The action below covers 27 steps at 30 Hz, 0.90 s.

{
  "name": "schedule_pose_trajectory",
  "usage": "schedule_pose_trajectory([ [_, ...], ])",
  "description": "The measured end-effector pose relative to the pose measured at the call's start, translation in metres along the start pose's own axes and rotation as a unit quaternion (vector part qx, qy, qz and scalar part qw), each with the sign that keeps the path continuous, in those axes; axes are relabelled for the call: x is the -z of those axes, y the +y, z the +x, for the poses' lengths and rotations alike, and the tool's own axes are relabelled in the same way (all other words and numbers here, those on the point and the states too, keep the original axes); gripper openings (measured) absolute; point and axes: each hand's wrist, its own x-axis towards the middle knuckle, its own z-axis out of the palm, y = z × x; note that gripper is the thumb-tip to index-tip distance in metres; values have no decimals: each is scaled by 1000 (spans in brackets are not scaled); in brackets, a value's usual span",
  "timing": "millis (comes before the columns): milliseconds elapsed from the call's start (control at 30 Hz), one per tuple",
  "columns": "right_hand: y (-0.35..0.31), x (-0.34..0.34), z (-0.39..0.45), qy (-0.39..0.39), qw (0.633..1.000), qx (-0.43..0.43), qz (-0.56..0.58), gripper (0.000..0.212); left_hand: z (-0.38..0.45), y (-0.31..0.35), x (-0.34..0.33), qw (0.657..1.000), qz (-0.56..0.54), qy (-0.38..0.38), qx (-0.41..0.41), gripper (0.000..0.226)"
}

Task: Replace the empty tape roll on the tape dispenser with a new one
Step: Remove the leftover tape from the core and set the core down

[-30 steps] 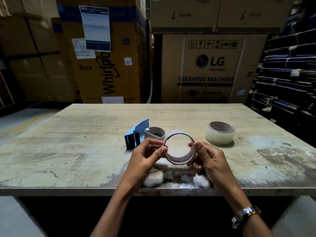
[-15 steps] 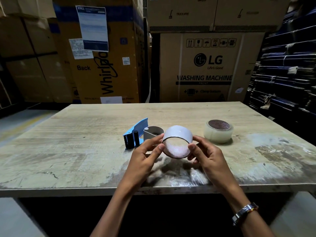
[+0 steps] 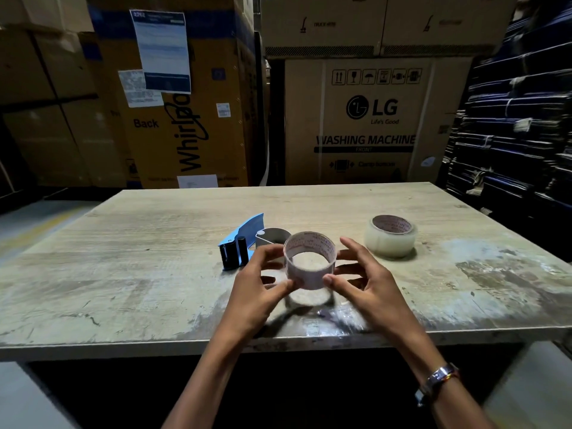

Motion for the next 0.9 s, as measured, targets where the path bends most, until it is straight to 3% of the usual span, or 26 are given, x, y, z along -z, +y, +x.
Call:
schedule_pose_trajectory([
  [200,3,0,1,-16,999,31,-34,62,1,1,-2,999,42,-24,-25,71],
  [433,1,-2,-1,3,998,40,-58,60,1,0,-1,997,54,-41,-37,77],
  [633,-5,-5,-2,16,993,54,-105,58,1,3,-5,987,146,-43,-58,92],
  [900,-8,7,-5,45,990,41,-125,54,6,17,-25,995,94,-33,-22,84],
])
